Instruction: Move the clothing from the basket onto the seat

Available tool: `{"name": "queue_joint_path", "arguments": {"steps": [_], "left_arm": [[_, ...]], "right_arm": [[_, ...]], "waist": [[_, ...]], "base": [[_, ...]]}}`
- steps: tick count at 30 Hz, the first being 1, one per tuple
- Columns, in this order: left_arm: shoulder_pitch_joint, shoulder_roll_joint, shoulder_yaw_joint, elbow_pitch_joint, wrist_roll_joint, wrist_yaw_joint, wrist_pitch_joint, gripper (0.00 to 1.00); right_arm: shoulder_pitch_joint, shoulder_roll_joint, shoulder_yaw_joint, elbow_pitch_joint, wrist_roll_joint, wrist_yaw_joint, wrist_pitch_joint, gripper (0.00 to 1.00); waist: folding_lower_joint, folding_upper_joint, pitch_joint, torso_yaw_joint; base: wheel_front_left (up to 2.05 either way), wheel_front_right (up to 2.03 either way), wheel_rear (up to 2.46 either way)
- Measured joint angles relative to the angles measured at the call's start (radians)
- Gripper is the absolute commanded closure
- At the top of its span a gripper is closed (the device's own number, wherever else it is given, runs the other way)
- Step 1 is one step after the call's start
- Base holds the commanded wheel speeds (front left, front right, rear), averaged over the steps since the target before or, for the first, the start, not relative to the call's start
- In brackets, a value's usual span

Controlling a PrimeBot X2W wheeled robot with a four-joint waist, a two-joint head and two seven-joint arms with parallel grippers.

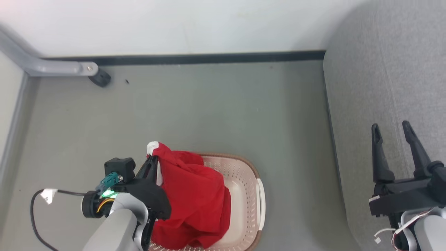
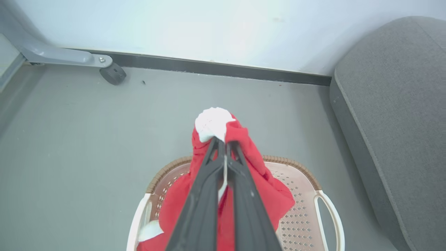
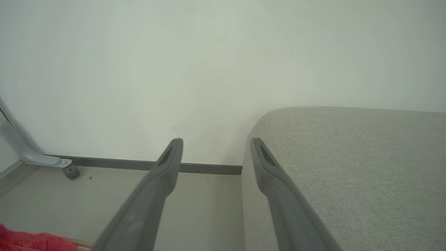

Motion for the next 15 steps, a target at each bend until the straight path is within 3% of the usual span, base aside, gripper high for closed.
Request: {"name": "queue_joint_path", "arguments": {"steps": [15], "left_arm": [[0.147, 0.077, 0.06, -0.287, 0.084, 0.062, 0.0, 1.0]], "right_arm": [[0.104, 0.029, 0.024, 0.067, 0.034, 0.021, -0.007, 0.0]], "waist": [[0.0, 0.0, -0.204, 0.035]], "base": [[0.0, 0.0, 0.0]]}}
